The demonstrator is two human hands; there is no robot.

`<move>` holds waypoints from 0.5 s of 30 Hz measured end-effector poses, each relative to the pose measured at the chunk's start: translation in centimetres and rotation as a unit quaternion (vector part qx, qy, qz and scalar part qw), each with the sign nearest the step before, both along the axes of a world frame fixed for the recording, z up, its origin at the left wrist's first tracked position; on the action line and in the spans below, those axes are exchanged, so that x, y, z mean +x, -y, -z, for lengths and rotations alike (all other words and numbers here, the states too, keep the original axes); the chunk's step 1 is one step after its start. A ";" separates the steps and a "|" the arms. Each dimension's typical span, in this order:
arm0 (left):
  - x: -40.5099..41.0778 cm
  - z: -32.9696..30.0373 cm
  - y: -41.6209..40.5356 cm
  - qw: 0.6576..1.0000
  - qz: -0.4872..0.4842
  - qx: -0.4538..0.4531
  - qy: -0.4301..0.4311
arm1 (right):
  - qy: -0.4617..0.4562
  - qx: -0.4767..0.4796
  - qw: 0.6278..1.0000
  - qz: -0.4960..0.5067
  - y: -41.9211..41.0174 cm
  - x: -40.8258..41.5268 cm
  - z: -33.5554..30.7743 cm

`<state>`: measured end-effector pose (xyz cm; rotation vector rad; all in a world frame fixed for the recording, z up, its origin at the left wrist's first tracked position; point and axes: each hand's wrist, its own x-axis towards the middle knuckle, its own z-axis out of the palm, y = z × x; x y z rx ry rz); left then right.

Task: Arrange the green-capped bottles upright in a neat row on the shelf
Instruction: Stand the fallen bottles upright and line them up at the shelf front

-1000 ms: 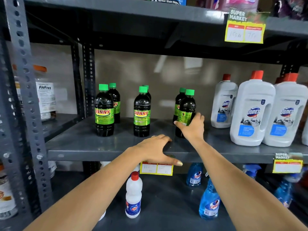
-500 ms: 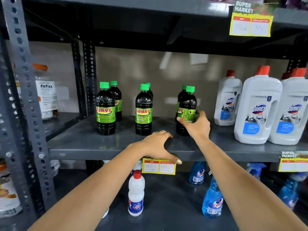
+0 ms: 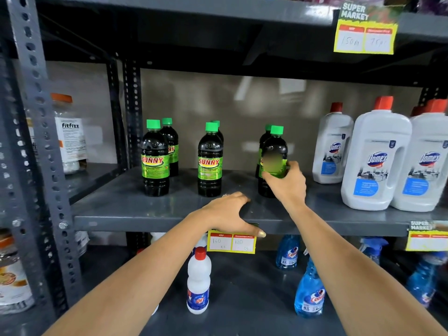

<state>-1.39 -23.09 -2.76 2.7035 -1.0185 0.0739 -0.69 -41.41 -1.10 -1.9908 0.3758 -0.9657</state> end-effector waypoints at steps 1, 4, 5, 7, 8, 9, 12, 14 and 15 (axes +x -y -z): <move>0.1 0.0 0.0 1.000 0.000 0.000 -0.001 | 0.002 -0.011 1.000 0.005 -0.1 0.0 0.0; 0.3 0.1 0.0 1.000 0.001 0.000 -0.002 | 0.008 -0.016 1.000 0.008 0.0 0.0 0.1; 0.4 0.1 0.0 1.000 0.000 0.001 -0.001 | 0.006 -0.010 1.000 0.004 0.0 0.0 0.0; 0.4 0.1 0.0 1.000 0.000 0.002 -0.002 | -0.003 -0.001 1.000 -0.012 0.0 0.0 0.0; 0.3 0.1 0.0 1.000 0.001 0.001 -0.003 | -0.007 0.002 1.000 -0.019 0.0 0.0 0.0; 0.3 0.1 0.0 1.000 0.003 0.000 -0.002 | -0.009 0.001 1.000 -0.025 0.0 0.0 -0.1; 0.2 0.0 0.1 1.000 0.009 0.001 0.003 | -0.008 -0.002 0.999 -0.038 0.1 0.0 -0.1; 0.1 -0.1 0.0 1.000 0.008 0.000 0.004 | -0.006 0.001 0.999 -0.044 0.2 -0.1 -0.1; 0.1 -0.1 -0.1 1.000 0.008 0.002 0.007 | -0.009 0.004 0.999 -0.051 0.3 -0.1 -0.1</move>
